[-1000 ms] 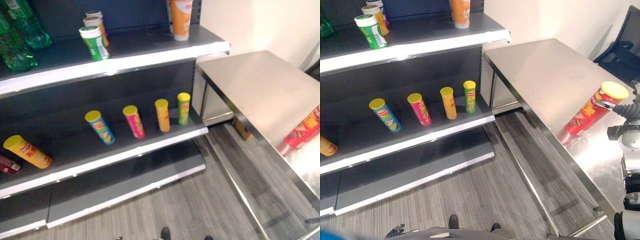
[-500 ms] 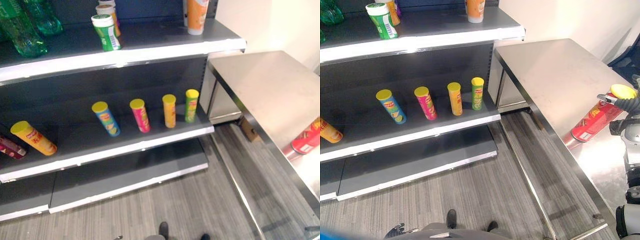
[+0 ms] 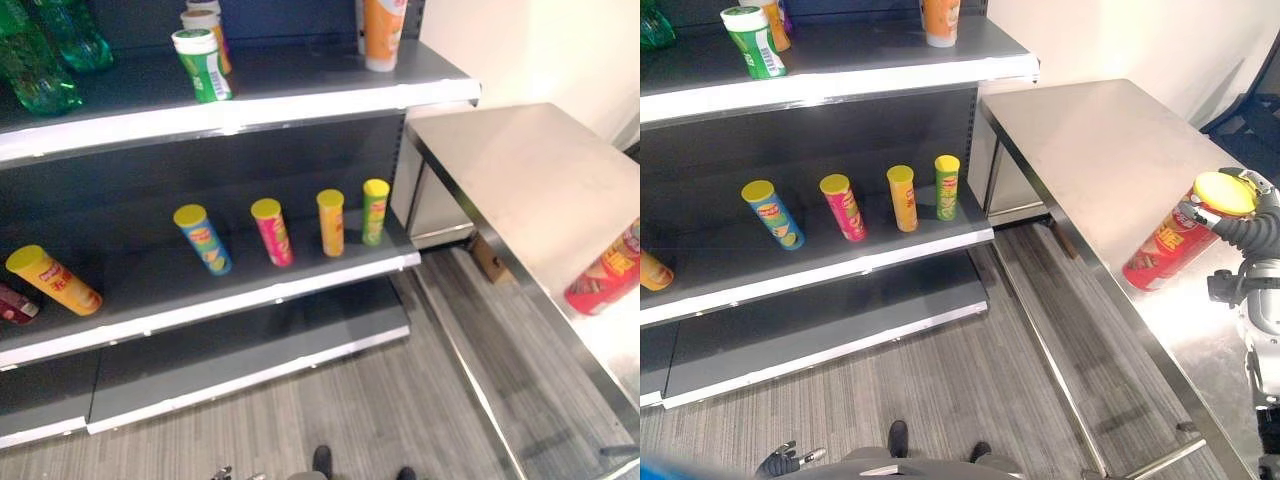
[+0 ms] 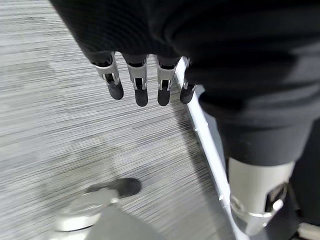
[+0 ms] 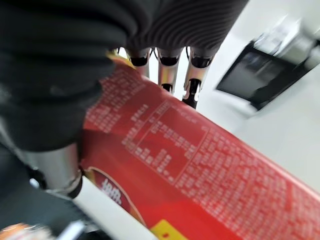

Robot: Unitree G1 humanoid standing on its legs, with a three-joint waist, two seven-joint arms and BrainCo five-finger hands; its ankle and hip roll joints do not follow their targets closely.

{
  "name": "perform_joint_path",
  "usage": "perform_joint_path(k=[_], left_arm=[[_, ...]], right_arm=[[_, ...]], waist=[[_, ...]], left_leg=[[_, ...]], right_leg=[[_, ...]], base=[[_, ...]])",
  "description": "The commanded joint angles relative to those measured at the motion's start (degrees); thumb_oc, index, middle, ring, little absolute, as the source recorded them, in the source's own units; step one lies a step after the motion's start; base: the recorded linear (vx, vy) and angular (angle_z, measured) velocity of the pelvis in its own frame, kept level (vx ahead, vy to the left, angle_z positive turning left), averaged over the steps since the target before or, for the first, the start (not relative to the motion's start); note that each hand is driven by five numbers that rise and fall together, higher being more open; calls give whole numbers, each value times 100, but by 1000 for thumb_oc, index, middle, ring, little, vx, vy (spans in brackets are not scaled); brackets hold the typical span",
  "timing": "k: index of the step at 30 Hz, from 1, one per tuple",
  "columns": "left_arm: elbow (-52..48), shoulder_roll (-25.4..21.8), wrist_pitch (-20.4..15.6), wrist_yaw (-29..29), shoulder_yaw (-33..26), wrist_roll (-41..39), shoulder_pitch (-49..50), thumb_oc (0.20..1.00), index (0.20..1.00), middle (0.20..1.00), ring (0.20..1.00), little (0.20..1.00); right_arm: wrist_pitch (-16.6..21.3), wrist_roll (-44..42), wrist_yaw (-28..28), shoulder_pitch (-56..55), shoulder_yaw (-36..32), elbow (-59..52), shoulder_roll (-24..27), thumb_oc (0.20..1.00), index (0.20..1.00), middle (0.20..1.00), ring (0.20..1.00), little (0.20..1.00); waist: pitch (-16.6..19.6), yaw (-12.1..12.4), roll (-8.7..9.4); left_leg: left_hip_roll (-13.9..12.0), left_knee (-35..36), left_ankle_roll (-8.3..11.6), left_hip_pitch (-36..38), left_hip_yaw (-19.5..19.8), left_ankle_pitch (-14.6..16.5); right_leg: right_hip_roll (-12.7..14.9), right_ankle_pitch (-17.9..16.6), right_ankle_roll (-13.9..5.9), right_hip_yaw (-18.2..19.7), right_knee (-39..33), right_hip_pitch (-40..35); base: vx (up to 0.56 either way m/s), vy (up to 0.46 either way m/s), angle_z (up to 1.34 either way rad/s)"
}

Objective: Put the goods on the table back onto the shelves and tidy them up.

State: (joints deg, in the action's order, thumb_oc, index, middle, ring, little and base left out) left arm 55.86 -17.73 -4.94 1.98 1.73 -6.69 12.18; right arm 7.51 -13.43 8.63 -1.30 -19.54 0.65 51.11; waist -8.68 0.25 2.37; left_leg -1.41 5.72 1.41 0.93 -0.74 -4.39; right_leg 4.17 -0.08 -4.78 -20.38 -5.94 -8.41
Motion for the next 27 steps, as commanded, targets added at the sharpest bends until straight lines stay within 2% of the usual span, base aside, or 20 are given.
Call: perform_joint_path(k=[1,3,4,6,7,8,9,10,11,12,13,14,15,16,18,21,23,24,26,27], left_arm=[[200,-246,-139,122,163,-372,-534,1000,1000,1000,1000,1000],[259,-235,-175,178,126,-334,-597,1000,1000,1000,1000,1000],[269,-222,-195,205,145,-282,-615,1000,1000,1000,1000,1000],[387,-173,-187,142,281,-27,-644,1000,1000,1000,1000,1000],[487,-256,-142,112,375,321,-685,1000,1000,1000,1000,1000],[507,-286,-133,103,389,393,-677,1000,1000,1000,1000,1000],[590,-349,-114,108,407,453,-733,1000,1000,1000,1000,1000],[700,-390,-100,94,341,459,-742,1000,1000,1000,1000,1000],[701,-390,-101,94,340,459,-743,1000,1000,1000,1000,1000],[735,-432,-53,102,250,366,-656,1000,1000,1000,1000,1000],[733,-424,-44,86,233,284,-609,1000,1000,1000,1000,1000],[720,-410,-34,74,210,245,-578,1000,1000,1000,1000,1000],[650,-367,-39,49,134,128,-522,1000,1000,1000,1000,1000],[586,-292,-63,33,86,36,-474,1000,1000,1000,1000,1000],[581,-211,-75,61,41,-32,-453,1000,1000,1000,1000,1000],[481,-168,-87,68,7,-122,-470,1000,1000,1000,1000,1000],[378,-173,-106,71,101,-119,-536,1000,1000,1000,1000,1000],[335,-149,-108,100,136,-125,-582,1000,1000,1000,1000,1000],[298,-112,-91,87,133,-156,-557,1000,1000,1000,1000,1000],[295,-111,-89,87,134,-156,-553,1000,1000,1000,1000,1000]], right_arm=[[576,365,456,874,-165,155,329,200,200,200,200,200],[577,461,490,743,-259,-132,137,200,200,200,200,200],[526,591,466,588,-354,-349,60,200,200,200,200,200],[409,824,492,421,-513,-423,-112,200,200,200,200,200],[308,1008,513,464,-375,-438,-292,200,200,200,200,200],[286,1102,530,470,-325,-461,-294,200,200,200,200,200],[256,1105,502,478,-249,-496,-306,200,200,200,200,200],[262,1150,468,482,-204,-448,-284,200,200,200,200,200],[263,1150,469,484,-202,-446,-283,200,200,200,200,200],[298,1110,384,542,-123,-496,-241,200,200,200,200,200],[338,1029,302,661,23,-438,-169,200,200,200,200,200],[359,998,283,723,103,-382,-151,200,200,200,200,200],[381,953,251,797,229,-318,-136,200,200,200,200,200],[397,917,286,866,303,-241,-114,200,200,200,200,200],[416,863,331,891,336,-240,-147,200,200,200,200,200],[390,873,305,897,407,-252,-91,200,200,200,200,200],[411,823,304,878,365,-306,-25,200,200,200,200,200],[406,814,335,832,294,-295,26,200,200,200,200,200],[366,863,333,784,253,-278,43,200,200,200,200,200],[364,865,333,780,252,-281,43,200,200,200,200,200]], waist=[[-207,255,352],[-231,216,332],[-177,171,223],[-2,58,2],[26,24,-117],[-24,4,-148],[-100,-85,-242],[-163,-120,-283],[-164,-117,-279],[-175,-44,-286],[-161,19,-213],[-168,53,-167],[-125,122,-17],[-74,194,99],[-42,228,145],[-73,265,183],[-245,276,242],[-361,241,262],[-352,197,253],[-350,200,253]], left_leg=[[-642,-978,392,-193,-73,939],[-930,-1013,388,-109,-218,974],[-900,-980,411,-122,18,967],[-613,-577,271,34,145,1066],[-254,-94,2,277,21,1046],[-107,-72,-122,264,-6,1024],[-14,-72,-240,243,49,1027],[60,-72,-321,260,70,995],[63,-72,-321,260,65,995],[103,-72,-352,264,18,970],[142,-72,-310,234,-21,954],[177,-72,-299,202,-87,911],[281,-72,-246,190,-150,886],[355,-72,-212,171,-161,877],[377,-72,-174,134,-132,864],[391,-119,-142,144,-67,841],[433,-794,-91,-127,-22,1037],[374,-1403,51,-509,-137,1150],[113,-1461,81,-656,-290,1132],[112,-1439,84,-642,-293,1122]], right_leg=[[-22,723,179,-104,94,105],[116,712,130,-169,94,84],[290,620,31,-157,94,160],[689,280,-188,-202,94,292],[1052,-207,-368,-110,296,556],[1234,-530,-448,-36,525,735],[1241,-422,-309,298,1009,980],[1058,-97,-175,573,1610,1123],[1063,-84,-174,581,1634,1137],[753,612,-8,309,2319,1109],[426,1085,79,152,2599,1142],[319,1173,98,69,2643,1182],[-12,1267,143,109,2237,1015],[-239,1128,197,304,1296,729],[-366,978,198,441,789,565],[-436,817,199,615,450,459],[-389,787,241,609,399,401],[-332,788,272,448,254,279],[-302,768,282,307,132,198],[-305,760,284,309,119,190]], base=[[-197,261,40],[-128,503,82],[-17,854,64],[-23,1122,37],[-120,1082,38],[-217,1101,44],[-213,667,-29],[-150,447,0],[-93,310,-10],[-80,118,8],[-132,108,-16],[-116,-78,-56],[-70,-132,-32],[-23,-120,-17],[11,-98,2],[30,-77,25],[-41,-63,34],[-71,-19,45],[4,25,77],[67,46,78]])
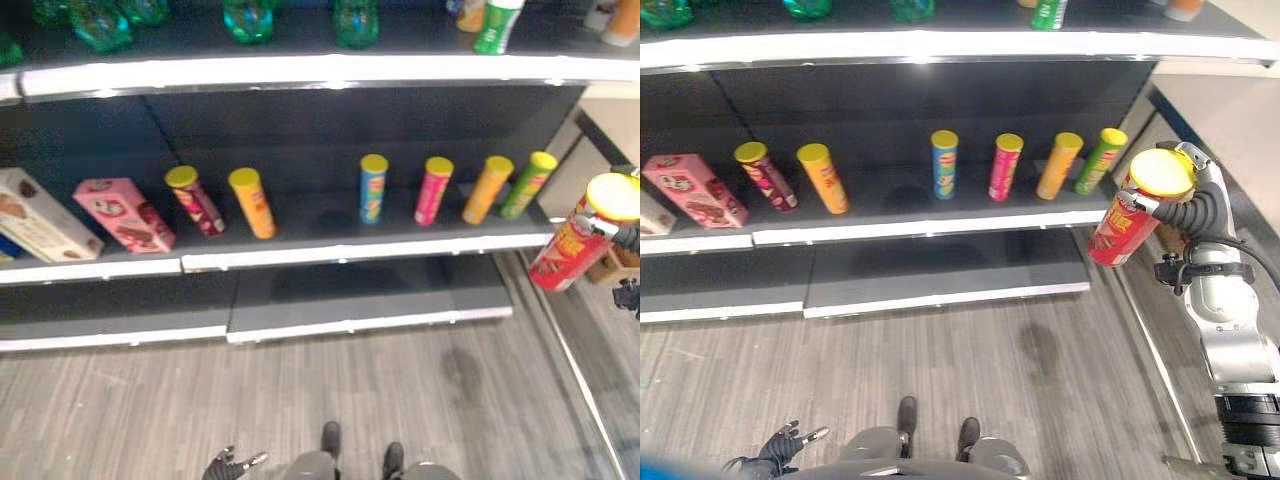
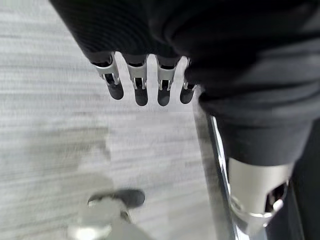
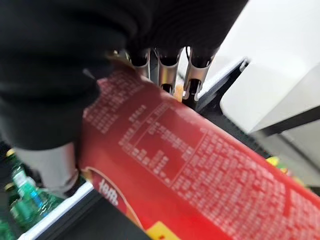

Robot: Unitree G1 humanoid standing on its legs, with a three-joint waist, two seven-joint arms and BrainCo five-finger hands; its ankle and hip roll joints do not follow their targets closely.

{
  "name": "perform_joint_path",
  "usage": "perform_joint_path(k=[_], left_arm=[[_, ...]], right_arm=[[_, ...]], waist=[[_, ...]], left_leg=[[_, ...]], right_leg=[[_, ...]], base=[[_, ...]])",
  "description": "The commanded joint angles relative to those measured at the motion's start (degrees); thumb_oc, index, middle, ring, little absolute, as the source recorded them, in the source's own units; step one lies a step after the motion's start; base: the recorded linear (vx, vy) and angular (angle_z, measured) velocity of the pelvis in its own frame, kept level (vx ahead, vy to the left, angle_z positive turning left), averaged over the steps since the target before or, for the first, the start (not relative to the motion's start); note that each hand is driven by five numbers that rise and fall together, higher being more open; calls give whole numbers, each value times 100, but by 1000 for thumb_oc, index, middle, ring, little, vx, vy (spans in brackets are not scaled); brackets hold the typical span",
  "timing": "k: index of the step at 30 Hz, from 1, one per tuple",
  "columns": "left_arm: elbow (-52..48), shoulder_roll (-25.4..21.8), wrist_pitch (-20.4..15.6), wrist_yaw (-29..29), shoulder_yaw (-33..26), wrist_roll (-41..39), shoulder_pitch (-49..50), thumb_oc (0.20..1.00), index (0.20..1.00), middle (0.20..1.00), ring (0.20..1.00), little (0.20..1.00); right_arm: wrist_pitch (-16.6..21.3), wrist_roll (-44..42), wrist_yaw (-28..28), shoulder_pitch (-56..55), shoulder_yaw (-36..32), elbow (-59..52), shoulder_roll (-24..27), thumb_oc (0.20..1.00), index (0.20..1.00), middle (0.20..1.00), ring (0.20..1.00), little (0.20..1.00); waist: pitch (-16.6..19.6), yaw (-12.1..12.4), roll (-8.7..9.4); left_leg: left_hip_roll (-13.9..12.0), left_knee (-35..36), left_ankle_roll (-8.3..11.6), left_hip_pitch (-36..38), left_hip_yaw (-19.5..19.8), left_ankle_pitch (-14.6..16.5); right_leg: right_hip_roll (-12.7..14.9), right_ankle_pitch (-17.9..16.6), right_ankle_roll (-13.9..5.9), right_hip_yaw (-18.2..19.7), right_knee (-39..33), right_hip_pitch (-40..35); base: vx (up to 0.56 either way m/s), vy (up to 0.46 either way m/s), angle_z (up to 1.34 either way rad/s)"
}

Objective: Put the goods on the table back onto the shelves and tidy them up.

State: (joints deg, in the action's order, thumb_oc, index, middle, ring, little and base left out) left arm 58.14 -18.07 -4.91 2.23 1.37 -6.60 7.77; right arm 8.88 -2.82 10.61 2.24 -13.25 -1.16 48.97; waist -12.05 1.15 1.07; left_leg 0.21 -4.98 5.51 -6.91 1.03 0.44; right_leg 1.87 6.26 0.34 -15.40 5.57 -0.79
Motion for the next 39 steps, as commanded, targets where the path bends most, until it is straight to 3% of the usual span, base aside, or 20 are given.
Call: perform_joint_path(k=[1,5,6,10,11,18,21,22,24,25,27,34,39], left_arm=[[94,-91,-92,70,153,-149,-75,1000,1000,1000,1000,1000],[125,-170,-76,107,168,-83,-61,1000,1000,1000,1000,1000],[150,-175,-55,128,192,23,-44,1000,1000,1000,1000,1000],[110,-246,-70,156,246,54,-84,1000,1000,1000,1000,1000],[108,-307,-58,172,205,86,-64,1000,1000,1000,1000,1000],[173,-378,-15,150,151,179,10,1000,1000,1000,1000,1000],[190,-364,-26,137,144,186,-20,1000,1000,1000,1000,1000],[211,-352,-47,125,196,194,-61,1000,1000,1000,1000,1000],[208,-329,-44,120,211,208,-78,1000,1000,1000,1000,1000],[225,-300,-57,118,220,230,-123,1000,1000,1000,1000,1000],[232,-282,-71,127,211,231,-151,1000,1000,1000,1000,1000],[167,-230,-98,151,250,230,-162,1000,1000,1000,1000,1000],[102,-175,-94,154,345,173,-164,1000,1000,1000,1000,1000]], right_arm=[[187,-122,119,392,-373,-90,269,200,200,200,200,200],[180,-118,134,328,-422,-119,225,200,200,200,200,200],[139,-88,129,246,-472,-107,124,200,200,200,200,200],[48,3,142,468,-225,-30,21,200,200,200,200,200],[11,44,108,550,-96,18,-84,200,200,200,200,200],[-11,112,48,625,16,-11,-176,200,200,200,200,200],[-14,109,4,581,-17,-48,-157,200,200,200,200,200],[12,54,-1,582,-19,-65,-142,200,200,200,200,200],[14,20,6,569,-41,-72,-128,200,200,200,200,200],[21,13,1,557,-53,-89,-127,200,200,200,200,200],[31,13,-2,555,-45,-101,-126,200,200,200,200,200],[47,2,-89,619,79,-148,-38,200,200,200,200,200],[132,-63,-193,669,136,-337,124,200,200,200,200,200]], waist=[[20,129,408],[143,72,370],[327,22,197],[311,50,66],[265,68,-11],[13,-9,-153],[19,-28,-147],[-27,-45,-152],[-60,-72,-143],[-78,-93,-131],[-106,-117,-122],[-50,-107,20],[65,-69,78]], left_leg=[[-230,-159,-334,114,-428,511],[-450,602,-290,263,-319,206],[-371,998,-234,505,-201,31],[-75,998,-473,702,-299,218],[44,998,-642,789,-370,359],[279,998,-951,1156,-407,605],[291,998,-938,1168,-387,609],[287,998,-913,1179,-339,603],[319,998,-910,1188,-269,590],[359,998,-916,1185,-199,574],[373,998,-912,1200,-129,564],[397,998,-828,1362,118,684],[148,998,-674,1424,243,732]], right_leg=[[-19,122,-238,-246,-1057,-579],[16,251,-240,-292,-1057,-536],[103,213,-303,-322,-1057,-581],[437,120,-485,-159,-744,-470],[637,89,-583,-93,-206,-220],[1054,-114,-580,115,1684,502],[783,-17,-560,319,1342,633],[518,-27,-585,491,786,662],[362,-209,-678,754,260,665],[254,-452,-758,1061,-147,731],[206,-654,-823,1301,-404,829],[232,-1015,-881,1365,-1057,717],[150,-892,-779,1035,-1057,519]], base=[[69,42,50],[133,159,12],[245,411,8],[186,513,-11],[120,556,-49],[74,296,-22],[68,66,-6],[38,-22,-3],[52,-25,2],[69,-31,17],[51,-42,29],[135,-127,31],[171,-211,23]])
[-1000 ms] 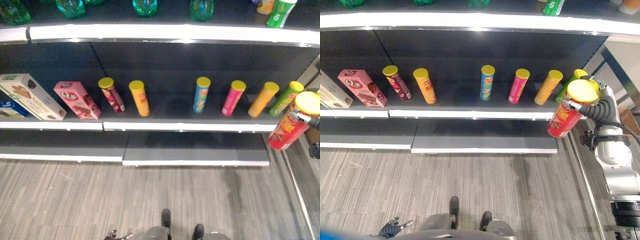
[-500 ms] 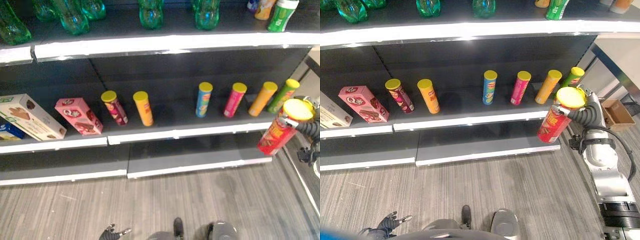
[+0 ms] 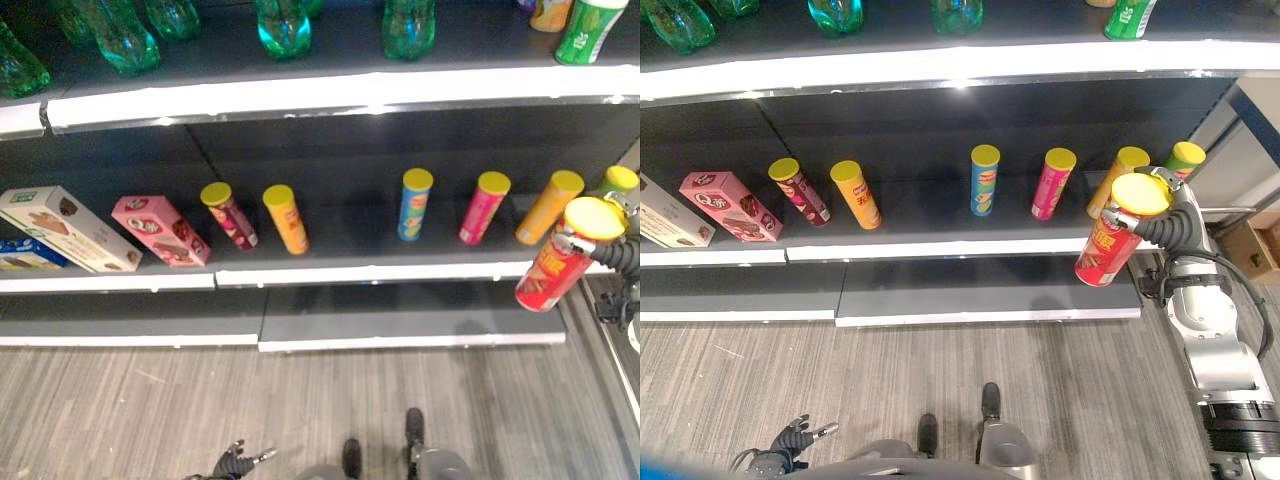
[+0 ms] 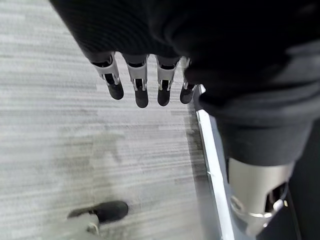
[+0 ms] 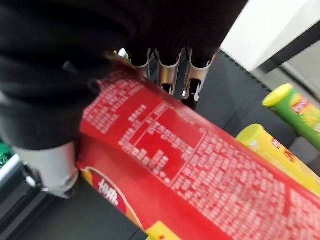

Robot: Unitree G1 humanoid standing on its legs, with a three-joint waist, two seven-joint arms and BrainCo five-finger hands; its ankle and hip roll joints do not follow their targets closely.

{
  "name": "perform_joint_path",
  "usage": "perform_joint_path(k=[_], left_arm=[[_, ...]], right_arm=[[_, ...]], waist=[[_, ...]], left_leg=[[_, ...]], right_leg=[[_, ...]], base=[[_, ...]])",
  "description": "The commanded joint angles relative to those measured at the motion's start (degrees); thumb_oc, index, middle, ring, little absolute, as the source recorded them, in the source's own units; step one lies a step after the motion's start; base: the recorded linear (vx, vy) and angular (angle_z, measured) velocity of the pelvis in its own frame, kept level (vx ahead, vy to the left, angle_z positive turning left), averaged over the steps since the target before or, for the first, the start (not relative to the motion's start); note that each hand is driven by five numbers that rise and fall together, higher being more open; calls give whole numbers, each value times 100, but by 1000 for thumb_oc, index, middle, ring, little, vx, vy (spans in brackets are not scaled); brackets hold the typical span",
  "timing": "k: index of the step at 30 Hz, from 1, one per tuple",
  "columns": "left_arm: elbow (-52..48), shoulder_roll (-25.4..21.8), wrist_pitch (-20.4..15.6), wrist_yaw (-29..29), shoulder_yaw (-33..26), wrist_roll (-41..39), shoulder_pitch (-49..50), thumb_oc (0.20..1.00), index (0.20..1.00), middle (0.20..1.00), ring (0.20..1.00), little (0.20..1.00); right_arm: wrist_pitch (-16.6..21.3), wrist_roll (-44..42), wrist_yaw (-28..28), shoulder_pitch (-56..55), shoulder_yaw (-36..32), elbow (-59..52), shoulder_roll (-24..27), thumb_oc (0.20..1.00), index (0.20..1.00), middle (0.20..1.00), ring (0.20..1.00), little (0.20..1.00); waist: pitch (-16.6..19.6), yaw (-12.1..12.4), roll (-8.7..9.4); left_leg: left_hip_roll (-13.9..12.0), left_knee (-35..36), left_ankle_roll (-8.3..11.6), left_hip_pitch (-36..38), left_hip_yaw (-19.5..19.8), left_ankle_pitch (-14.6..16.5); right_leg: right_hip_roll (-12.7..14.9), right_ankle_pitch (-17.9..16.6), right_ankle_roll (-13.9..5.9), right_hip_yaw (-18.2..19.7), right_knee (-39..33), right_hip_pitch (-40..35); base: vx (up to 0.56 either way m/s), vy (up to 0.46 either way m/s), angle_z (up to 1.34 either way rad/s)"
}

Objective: Put the goods on the table back onto the shelves and tidy them up.

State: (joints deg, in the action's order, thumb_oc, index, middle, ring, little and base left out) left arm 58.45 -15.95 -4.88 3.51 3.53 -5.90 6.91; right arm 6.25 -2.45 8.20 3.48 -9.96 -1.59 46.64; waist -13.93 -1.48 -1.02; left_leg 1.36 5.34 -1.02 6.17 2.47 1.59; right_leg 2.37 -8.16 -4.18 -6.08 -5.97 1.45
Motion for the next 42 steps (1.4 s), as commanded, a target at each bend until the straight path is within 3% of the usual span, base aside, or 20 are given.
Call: perform_joint_path(k=[1,3,4,5,6,7,8,9,10,11,13,14,16,21,31,42], left_arm=[[53,-388,-102,28,136,96,-85,1000,1000,1000,1000,1000],[-8,-381,-109,21,140,6,-102,1000,1000,1000,1000,1000],[-46,-374,-105,-29,127,-26,-85,1000,1000,1000,1000,1000],[-47,-377,-104,-30,128,-26,-84,1000,1000,1000,1000,1000],[-86,-367,-95,-39,113,-72,-68,1000,1000,1000,1000,1000],[-131,-363,-82,-33,102,-169,-75,1000,1000,1000,1000,1000],[-172,-360,-77,-54,90,-215,-44,1000,1000,1000,1000,1000],[-172,-360,-77,-54,90,-215,-44,1000,1000,1000,1000,1000],[-139,-327,-76,-79,42,-216,40,1000,1000,1000,1000,1000],[-108,-342,-88,-29,48,-220,46,1000,1000,1000,1000,1000],[-14,-320,-71,-2,52,-168,72,1000,1000,1000,1000,1000],[29,-329,-72,-17,63,-71,74,1000,1000,1000,1000,1000],[38,-487,-100,60,97,35,-24,1000,1000,1000,1000,1000],[-11,-623,-139,176,82,-54,-180,1000,1000,1000,1000,1000],[116,-507,-147,265,335,48,-343,1000,1000,1000,1000,1000],[117,-418,-160,543,719,-68,-607,1000,1000,1000,1000,1000]], right_arm=[[403,-100,36,538,-205,-331,377,200,200,200,200,200],[486,-150,-20,483,-259,-499,424,200,200,200,200,200],[539,-229,-105,411,-308,-625,431,200,200,200,200,200],[538,-230,-108,406,-313,-629,429,200,200,200,200,200],[561,-275,-151,395,-311,-685,416,200,200,200,200,200],[577,-343,-148,434,-265,-715,422,200,200,200,200,200],[569,-376,-158,461,-219,-652,441,200,200,200,200,200],[569,-376,-158,461,-219,-652,441,200,200,200,200,200],[554,-370,-188,403,-245,-660,451,200,200,200,200,200],[554,-371,-158,405,-253,-640,471,200,200,200,200,200],[512,-295,-171,349,-243,-638,421,200,200,200,200,200],[461,-217,-185,371,-182,-621,348,200,200,200,200,200],[437,-245,-129,628,16,-603,140,200,200,200,200,200],[434,-274,-102,1116,467,-623,60,200,200,200,200,200],[580,-391,-303,1847,1477,-908,-39,200,200,200,200,200],[378,699,275,3566,2808,-383,-571,200,200,200,200,200]], waist=[[273,171,293],[321,152,342],[305,154,402],[299,142,400],[180,177,433],[-24,245,471],[-75,207,488],[-75,207,488],[26,203,555],[96,183,515],[260,139,354],[306,158,310],[244,239,305],[112,321,355],[-219,477,489],[-556,796,366]], left_leg=[[-24,-34,11,121,143,630],[-185,-184,126,124,208,723],[-251,-855,246,-84,173,931],[-251,-946,249,-124,189,980],[-186,-1845,367,-501,211,944],[-136,-2868,465,-1061,285,631],[-304,-3087,422,-1368,74,655],[-304,-3087,422,-1368,74,655],[-585,-1889,362,-1189,-132,670],[-766,-981,400,-1211,-8,209],[-794,-176,499,-1012,118,-77],[-684,-75,473,-901,5,-66],[-445,-34,312,-845,-327,29],[-284,-34,196,-1126,-369,45],[-396,-34,286,-1353,-215,-57],[-380,-34,331,-1716,64,-190]], right_leg=[[79,622,-299,-13,97,242],[21,836,-196,-261,97,53],[-5,1074,-48,-404,98,-179],[-8,1080,-45,-419,99,-187],[-3,1171,41,-482,97,-375],[-16,1230,155,-504,97,-508],[-15,1309,171,-601,97,-545],[-15,1309,171,-601,97,-545],[123,1340,99,-681,97,-544],[155,1409,107,-716,97,-514],[184,1439,46,-688,97,-560],[305,1360,-23,-620,135,-514],[594,1126,-226,-447,151,-324],[750,893,-366,-441,113,-14],[691,913,-337,-682,97,117],[683,941,-277,-917,101,306]], base=[[227,-337,59],[263,-383,57],[234,-349,80],[158,-259,110],[-14,-108,120],[-18,-114,74],[-48,-52,31],[116,58,19],[184,162,8],[237,246,-3],[295,460,-7],[397,764,-40],[234,638,-90],[43,203,-13],[23,-34,18],[26,-23,8]])
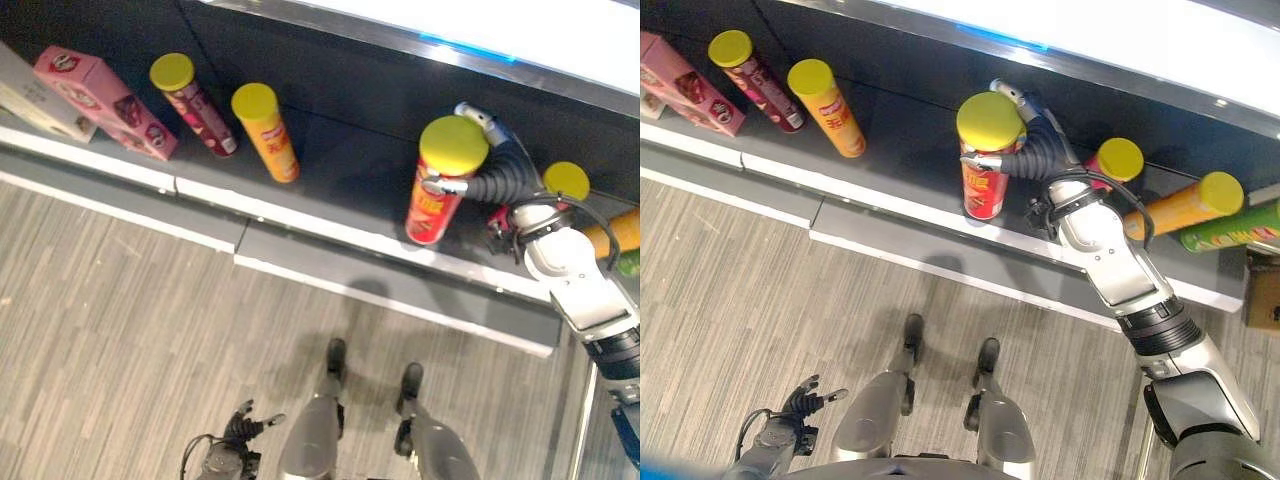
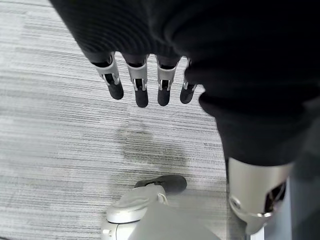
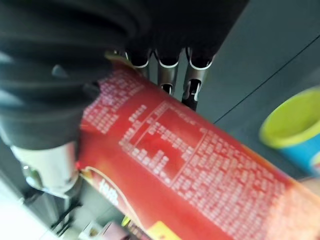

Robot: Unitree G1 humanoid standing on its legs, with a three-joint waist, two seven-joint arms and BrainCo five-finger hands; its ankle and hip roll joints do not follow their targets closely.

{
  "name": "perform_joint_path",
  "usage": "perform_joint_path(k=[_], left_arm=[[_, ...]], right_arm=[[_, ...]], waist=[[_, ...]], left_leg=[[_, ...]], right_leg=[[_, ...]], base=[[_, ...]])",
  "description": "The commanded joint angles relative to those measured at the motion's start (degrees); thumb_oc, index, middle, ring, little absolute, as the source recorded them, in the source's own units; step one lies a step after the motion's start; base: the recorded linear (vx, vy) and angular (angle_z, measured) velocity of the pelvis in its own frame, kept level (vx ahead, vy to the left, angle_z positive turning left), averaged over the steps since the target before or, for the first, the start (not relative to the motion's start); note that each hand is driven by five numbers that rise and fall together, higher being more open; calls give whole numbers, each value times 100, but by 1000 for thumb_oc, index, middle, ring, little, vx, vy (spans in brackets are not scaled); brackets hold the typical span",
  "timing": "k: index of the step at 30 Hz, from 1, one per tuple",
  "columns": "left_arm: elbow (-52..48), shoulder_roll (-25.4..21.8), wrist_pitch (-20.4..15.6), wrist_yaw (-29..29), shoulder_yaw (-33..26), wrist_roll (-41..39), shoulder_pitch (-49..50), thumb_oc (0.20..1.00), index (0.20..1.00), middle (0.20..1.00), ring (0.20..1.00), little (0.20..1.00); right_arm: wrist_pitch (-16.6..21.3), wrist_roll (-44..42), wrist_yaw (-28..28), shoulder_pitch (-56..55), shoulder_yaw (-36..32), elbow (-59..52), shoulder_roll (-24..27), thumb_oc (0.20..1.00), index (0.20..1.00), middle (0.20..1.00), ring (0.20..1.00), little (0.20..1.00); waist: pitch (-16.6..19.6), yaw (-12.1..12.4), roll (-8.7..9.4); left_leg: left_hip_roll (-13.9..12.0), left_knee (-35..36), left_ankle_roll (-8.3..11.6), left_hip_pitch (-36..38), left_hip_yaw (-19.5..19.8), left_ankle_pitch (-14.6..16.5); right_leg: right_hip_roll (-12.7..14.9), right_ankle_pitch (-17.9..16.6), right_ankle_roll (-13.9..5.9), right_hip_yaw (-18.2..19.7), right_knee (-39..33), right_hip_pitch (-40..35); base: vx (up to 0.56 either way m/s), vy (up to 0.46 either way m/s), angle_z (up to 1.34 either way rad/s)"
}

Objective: Put the goods on the table back onto the shelves and tidy them up.

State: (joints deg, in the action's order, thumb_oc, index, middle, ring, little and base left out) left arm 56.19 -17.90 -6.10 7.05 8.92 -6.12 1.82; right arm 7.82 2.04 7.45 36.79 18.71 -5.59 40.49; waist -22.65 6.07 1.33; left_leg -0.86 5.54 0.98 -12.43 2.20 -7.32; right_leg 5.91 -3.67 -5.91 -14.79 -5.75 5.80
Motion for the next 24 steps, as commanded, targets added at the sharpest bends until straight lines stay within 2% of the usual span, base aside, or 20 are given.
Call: perform_joint_path(k=[1,4,5,11,21,24], left_arm=[[347,-219,-36,200,185,-52,-106,1000,1000,1000,1000,1000],[382,-236,-47,244,266,-130,-164,1000,1000,1000,1000,1000],[516,-234,-49,314,323,-155,-239,1000,1000,1000,1000,1000],[568,-260,-82,384,432,-247,-369,1000,1000,1000,1000,1000],[573,-266,-193,498,728,-432,-537,1000,1000,1000,1000,1000],[117,-248,-286,629,932,-480,-543,1000,1000,1000,1000,1000]], right_arm=[[215,288,386,299,-20,83,28,200,200,200,200,200],[60,629,707,730,116,562,-48,200,200,200,200,200],[-36,925,970,1045,186,826,-113,200,200,200,200,200],[-158,1149,1324,1566,300,1418,-180,200,200,200,200,200],[-393,1396,2263,2396,20,2126,-69,200,200,200,200,200],[-504,1530,2632,2519,-127,2380,-127,200,200,200,200,200]], waist=[[301,50,125],[214,191,71],[159,282,25],[68,418,-57],[-154,683,-232],[-245,757,-360]], left_leg=[[-152,-54,129,126,114,694],[-107,-54,133,8,272,645],[-71,-54,138,-99,412,604],[-12,-54,145,-269,562,556],[110,-148,126,-736,833,479],[172,-258,103,-932,927,492]], right_leg=[[331,495,-105,-68,87,-120],[360,509,-103,-225,99,-95],[387,522,-102,-345,127,-65],[410,508,-111,-494,122,9],[447,499,-119,-668,141,293],[486,508,-136,-751,159,385]], base=[[14,2,22],[5,5,37],[15,7,39],[8,7,20],[12,12,13],[21,21,16]])
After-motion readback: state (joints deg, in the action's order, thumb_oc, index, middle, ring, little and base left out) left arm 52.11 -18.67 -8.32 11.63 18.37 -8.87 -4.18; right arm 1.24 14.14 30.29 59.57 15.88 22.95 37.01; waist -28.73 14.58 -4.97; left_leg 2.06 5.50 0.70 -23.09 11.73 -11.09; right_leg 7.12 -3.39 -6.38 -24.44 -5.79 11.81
